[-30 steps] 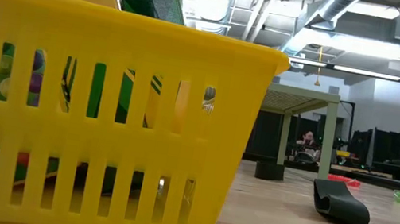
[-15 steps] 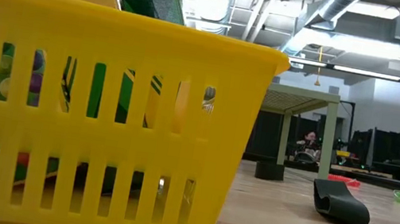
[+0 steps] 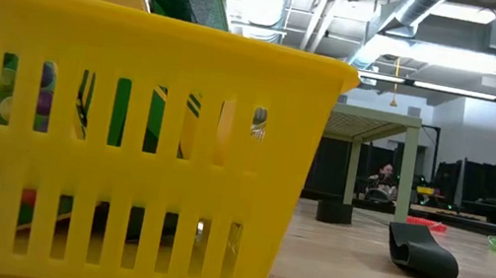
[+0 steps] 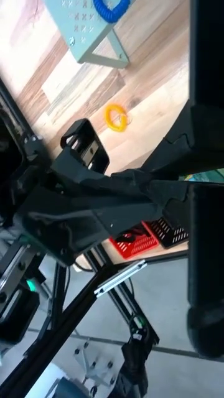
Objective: Pick & Place Office Desk Supplies
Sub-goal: Put the black rubber band into the red bin
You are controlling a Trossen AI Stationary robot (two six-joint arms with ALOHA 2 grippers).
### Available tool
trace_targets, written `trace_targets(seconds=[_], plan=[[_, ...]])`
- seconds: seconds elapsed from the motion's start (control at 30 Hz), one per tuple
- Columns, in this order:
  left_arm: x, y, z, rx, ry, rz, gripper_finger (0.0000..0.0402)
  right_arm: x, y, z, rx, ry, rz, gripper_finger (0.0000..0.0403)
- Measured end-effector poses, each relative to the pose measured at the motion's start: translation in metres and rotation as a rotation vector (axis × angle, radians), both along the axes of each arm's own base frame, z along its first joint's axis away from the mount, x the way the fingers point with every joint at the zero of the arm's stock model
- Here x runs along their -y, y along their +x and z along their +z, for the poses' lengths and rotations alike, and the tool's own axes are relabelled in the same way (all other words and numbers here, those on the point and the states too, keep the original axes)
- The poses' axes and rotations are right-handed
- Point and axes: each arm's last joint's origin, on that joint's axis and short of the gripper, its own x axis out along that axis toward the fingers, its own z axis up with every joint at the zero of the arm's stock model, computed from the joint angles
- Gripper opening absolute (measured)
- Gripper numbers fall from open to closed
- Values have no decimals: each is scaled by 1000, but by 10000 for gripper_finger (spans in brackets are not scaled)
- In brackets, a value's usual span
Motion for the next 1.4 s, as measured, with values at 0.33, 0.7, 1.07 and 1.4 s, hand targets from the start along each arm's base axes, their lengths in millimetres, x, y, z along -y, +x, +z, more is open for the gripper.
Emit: trace_targets(seconds=[0.33, 0.7, 1.07, 1.4], plan=[[8, -7, -4, -66, 25, -110, 3, -4, -3, 8, 63, -8, -24, 72], [30, -77, -17, -523, 132, -330, 3, 2, -35, 27, 45, -57, -116, 98], [51, -138, -51, -1066, 218, -355, 3, -6, -45, 26, 41, -46, -173, 99], [66, -130, -83, -1193, 334, -274, 43, -15, -53, 25, 57, -24, -228, 99]])
